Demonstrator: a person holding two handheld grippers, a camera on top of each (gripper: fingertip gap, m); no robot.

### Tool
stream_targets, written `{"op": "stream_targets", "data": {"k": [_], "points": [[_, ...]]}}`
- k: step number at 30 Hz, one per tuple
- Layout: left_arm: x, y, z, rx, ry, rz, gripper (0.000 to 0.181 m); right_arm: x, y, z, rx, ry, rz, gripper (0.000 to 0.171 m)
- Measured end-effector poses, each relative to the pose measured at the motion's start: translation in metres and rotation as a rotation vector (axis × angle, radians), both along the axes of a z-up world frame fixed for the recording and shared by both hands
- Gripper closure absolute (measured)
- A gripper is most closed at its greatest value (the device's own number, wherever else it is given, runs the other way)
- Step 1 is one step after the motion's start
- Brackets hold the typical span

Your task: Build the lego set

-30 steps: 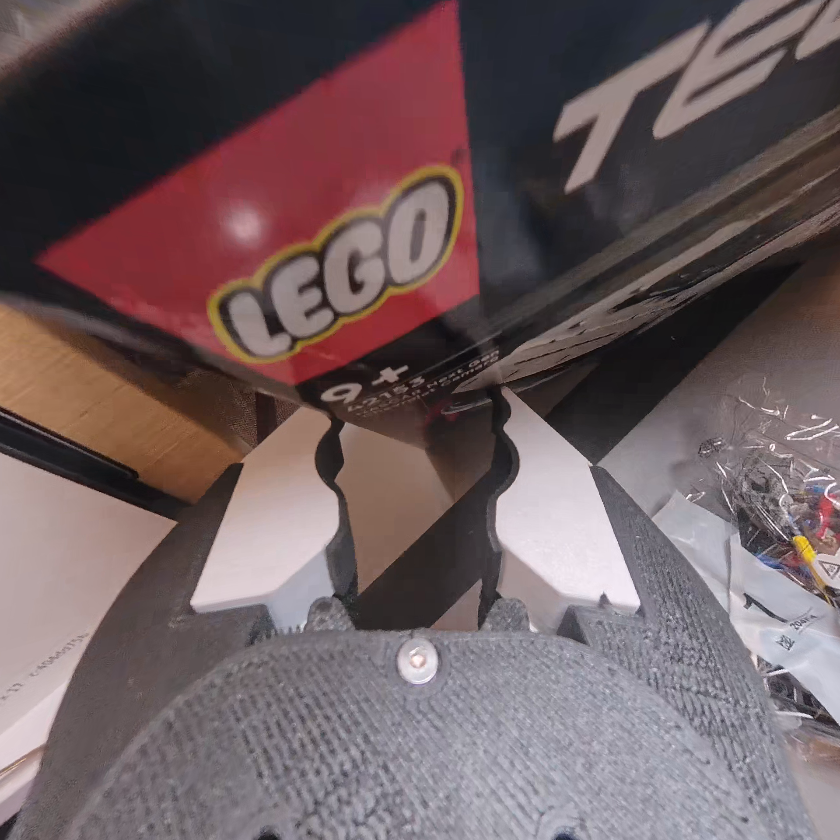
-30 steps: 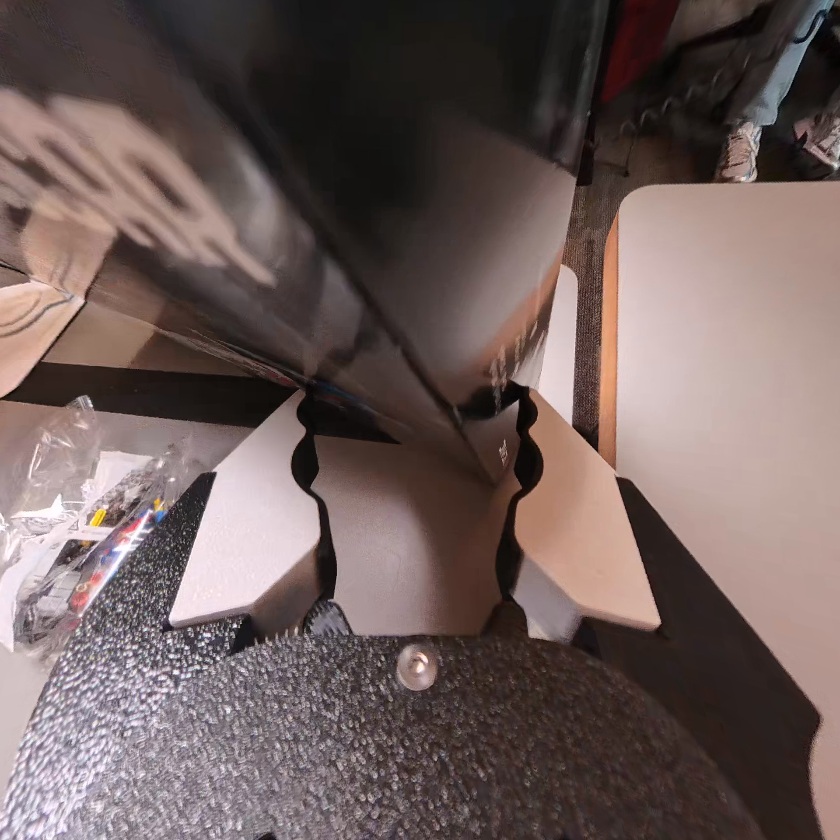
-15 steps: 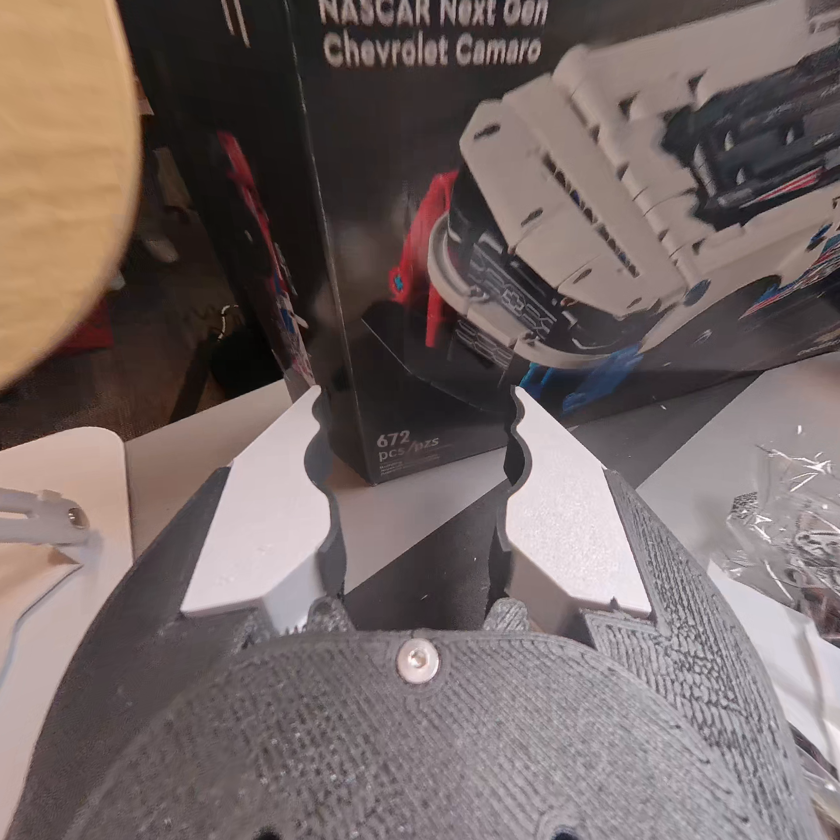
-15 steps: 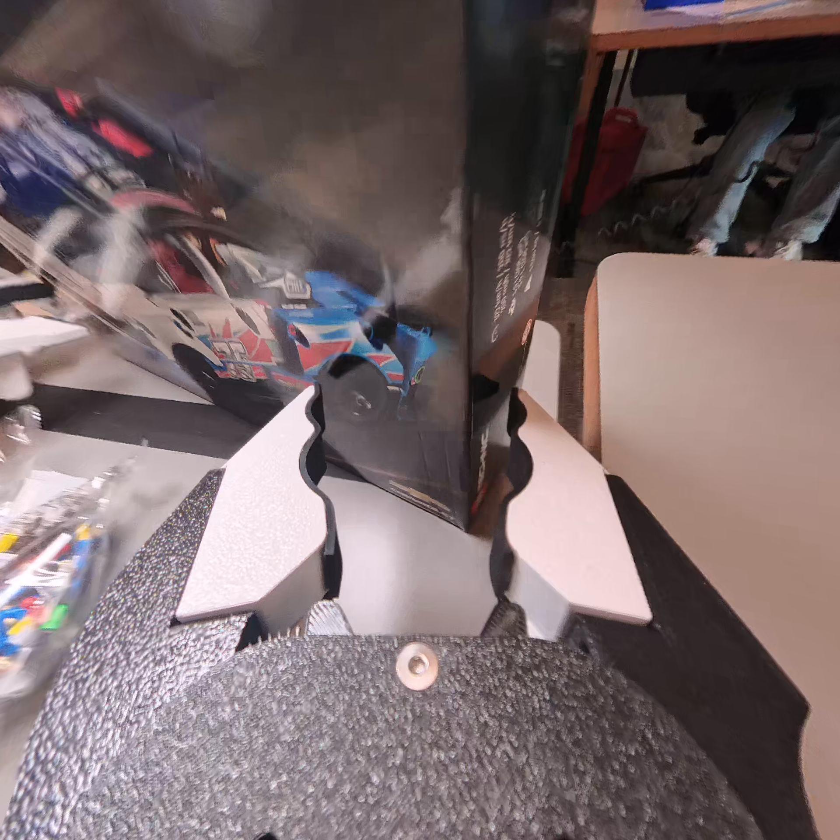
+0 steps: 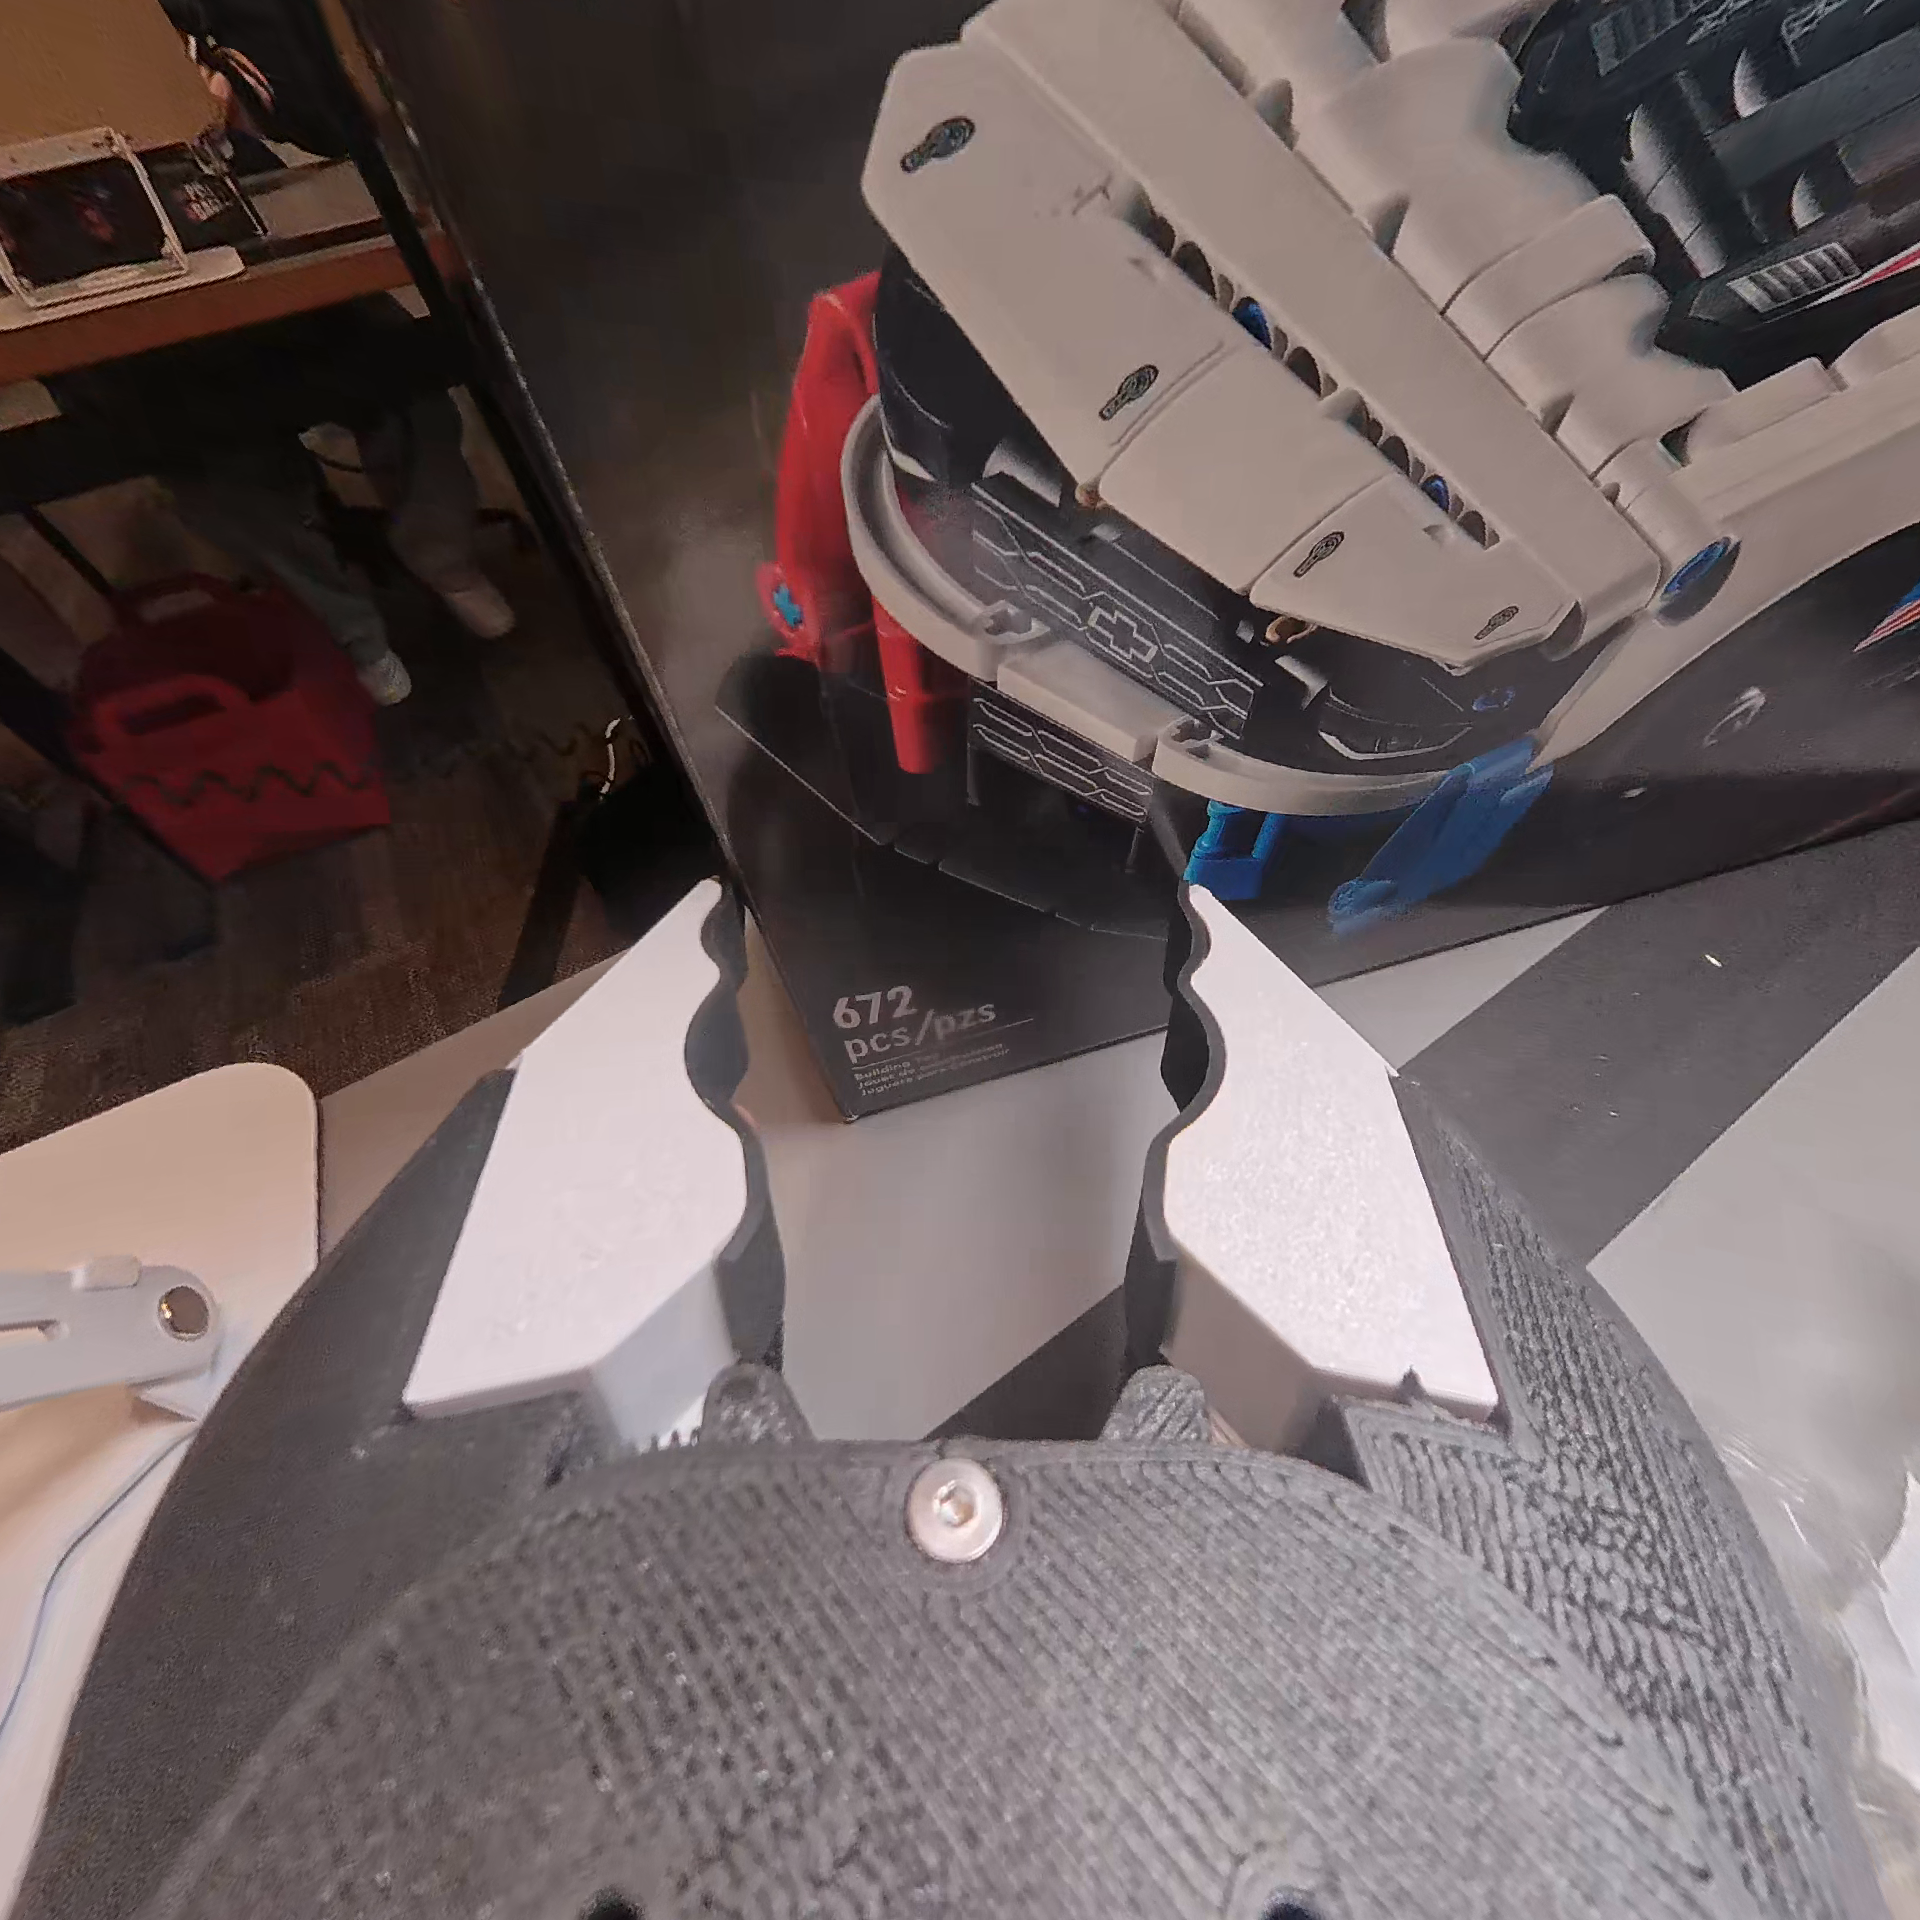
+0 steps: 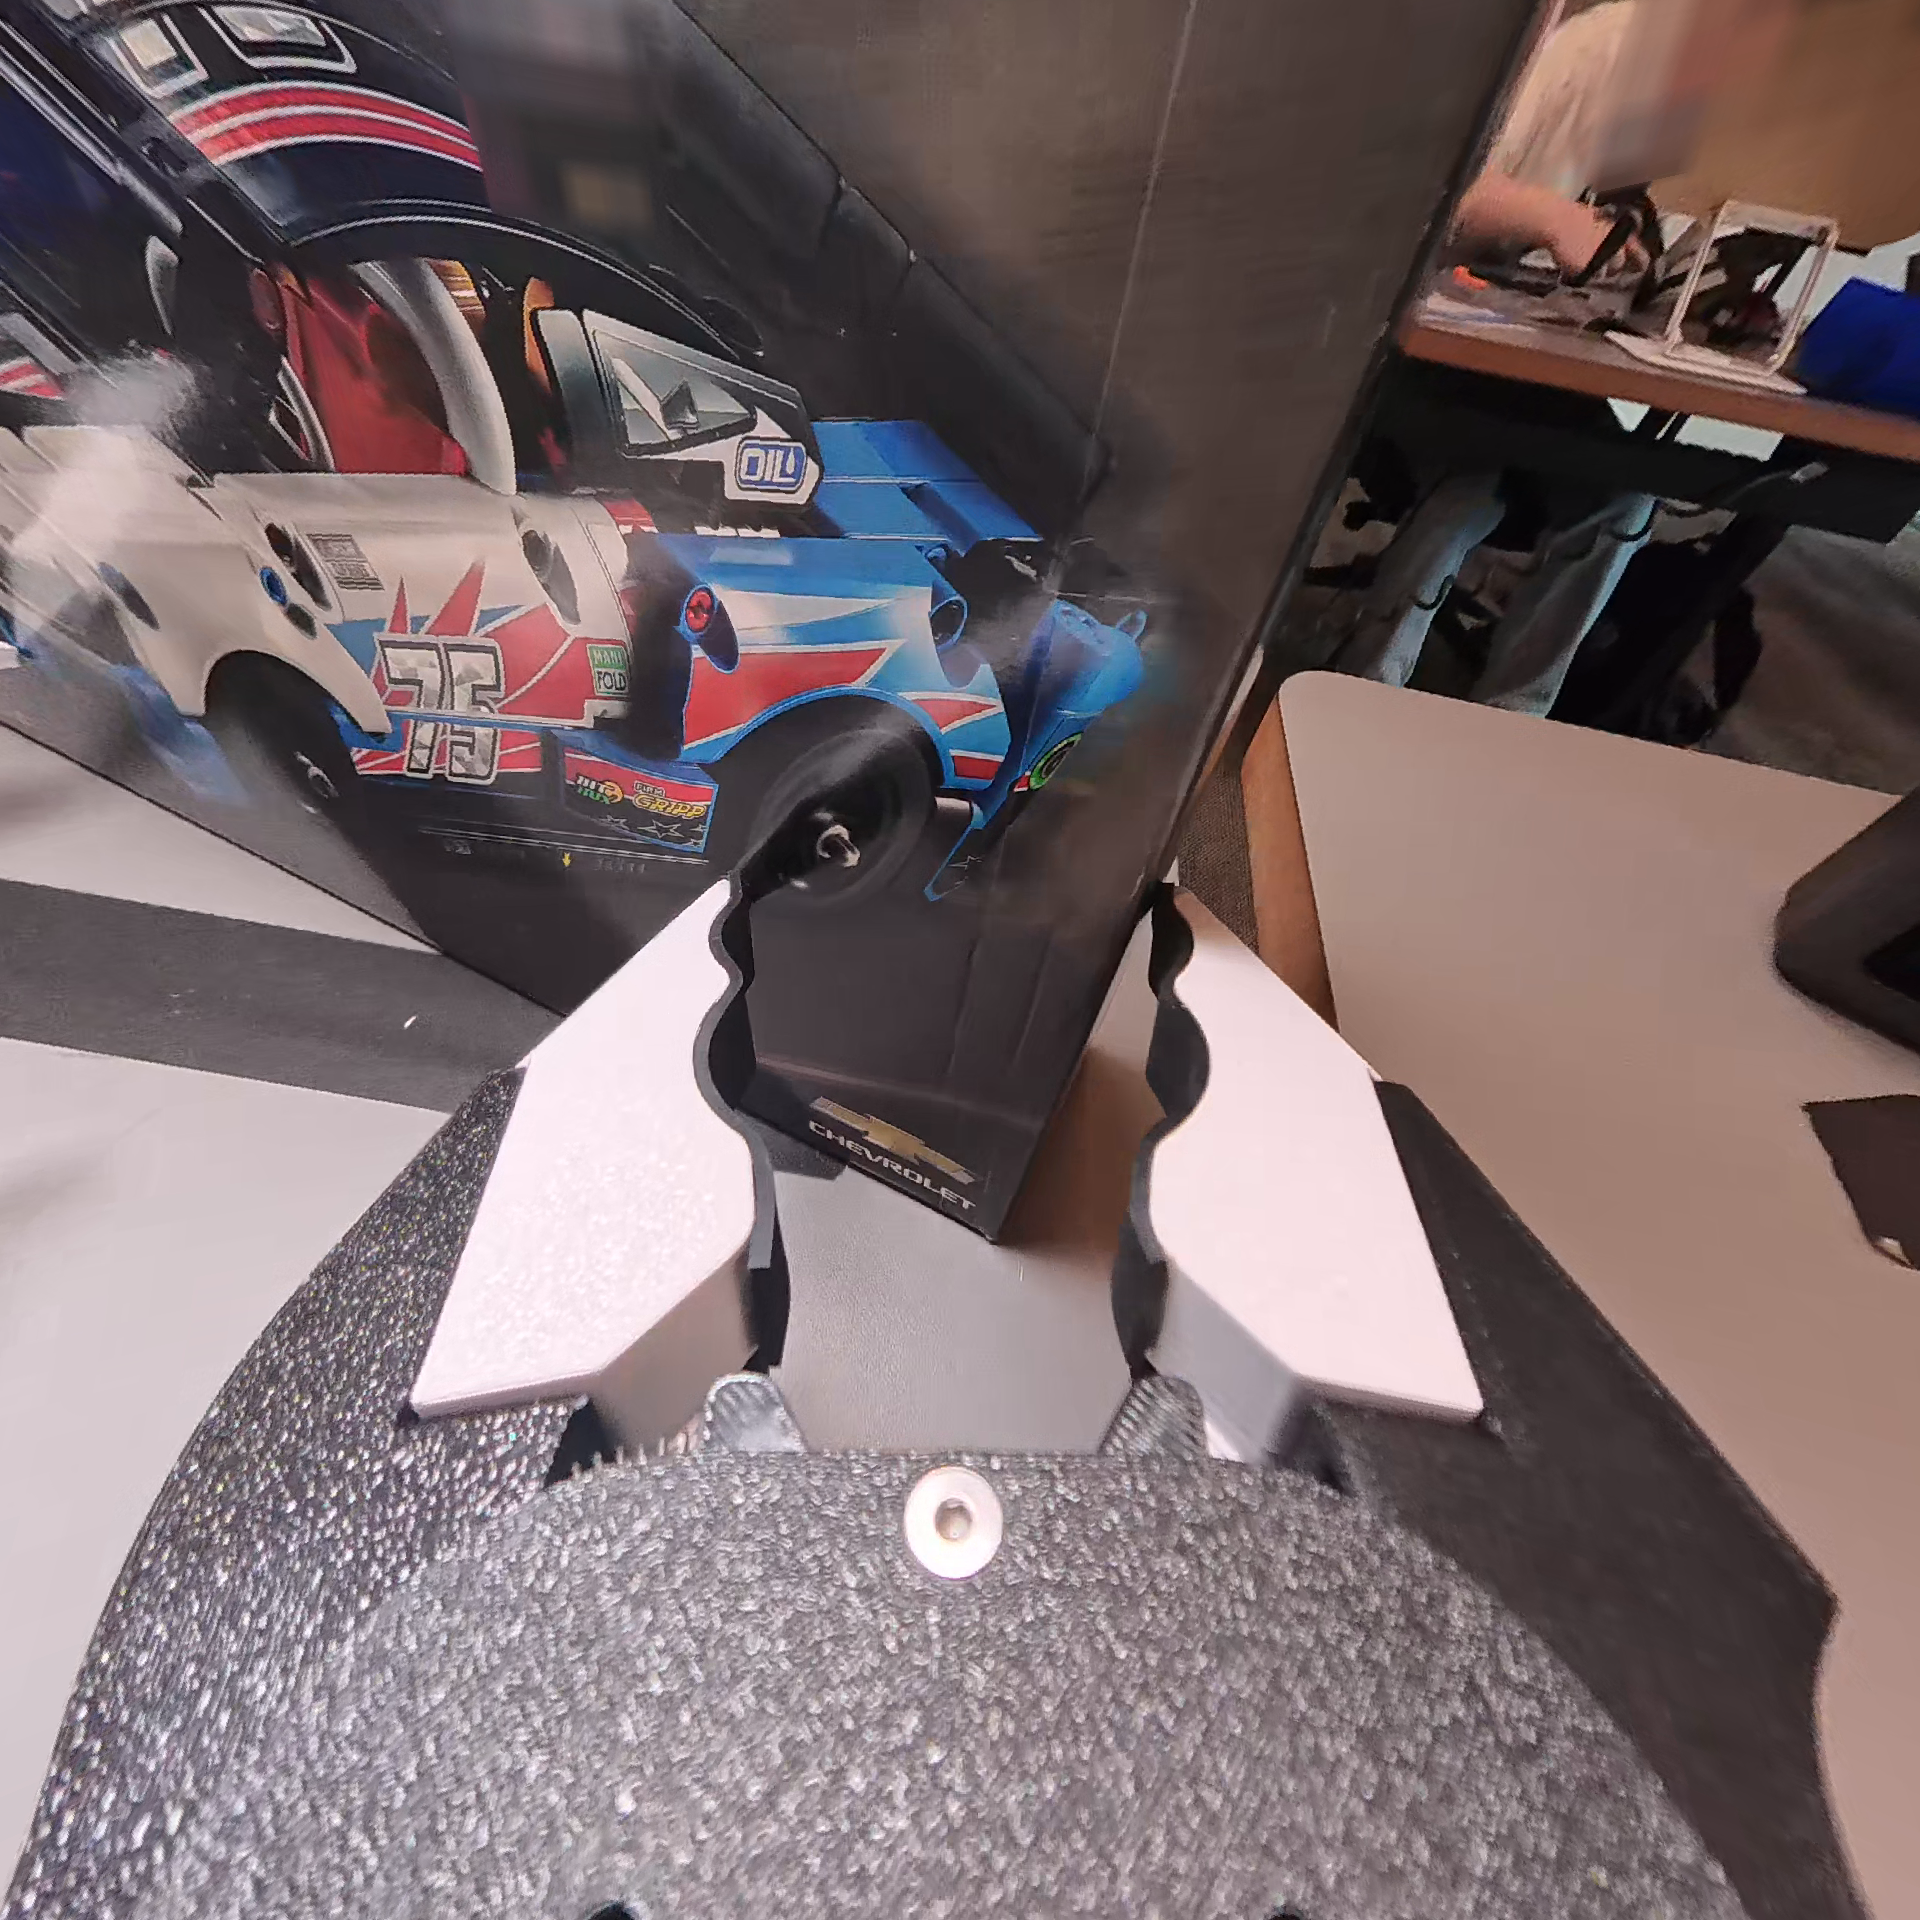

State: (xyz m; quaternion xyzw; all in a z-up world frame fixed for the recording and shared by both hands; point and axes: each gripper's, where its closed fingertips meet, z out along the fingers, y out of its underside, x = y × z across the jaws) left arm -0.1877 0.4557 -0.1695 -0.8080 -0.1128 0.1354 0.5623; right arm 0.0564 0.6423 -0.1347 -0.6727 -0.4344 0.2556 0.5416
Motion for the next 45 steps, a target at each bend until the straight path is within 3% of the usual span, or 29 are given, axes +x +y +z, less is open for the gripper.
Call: {"op": "stream_targets", "data": {"k": [1,10,21,28,45], "points": [[-0.001,0.001,0.0,-0.001,0.001,-0.002,0.1,-0.001,0.0,0.0,0.0,0.006,-0.003,0.095],[-0.002,-0.005,0.003,0.033,-0.018,0.0,0.103,0.001,-0.002,0.004,0.032,0.007,-0.015,0.098],[0.018,-0.011,0.006,-0.003,0.01,-0.011,0.098,0.0,-0.01,-0.003,-0.043,-0.029,0.019,0.077],[0.018,-0.003,0.002,0.002,0.019,-0.014,0.099,-0.008,0.001,-0.008,0.019,-0.041,-0.012,0.097],[0.03,-0.013,0.014,-0.013,0.091,-0.082,0.102,-0.001,-0.01,-0.005,0.02,-0.006,-0.061,0.094]]}}
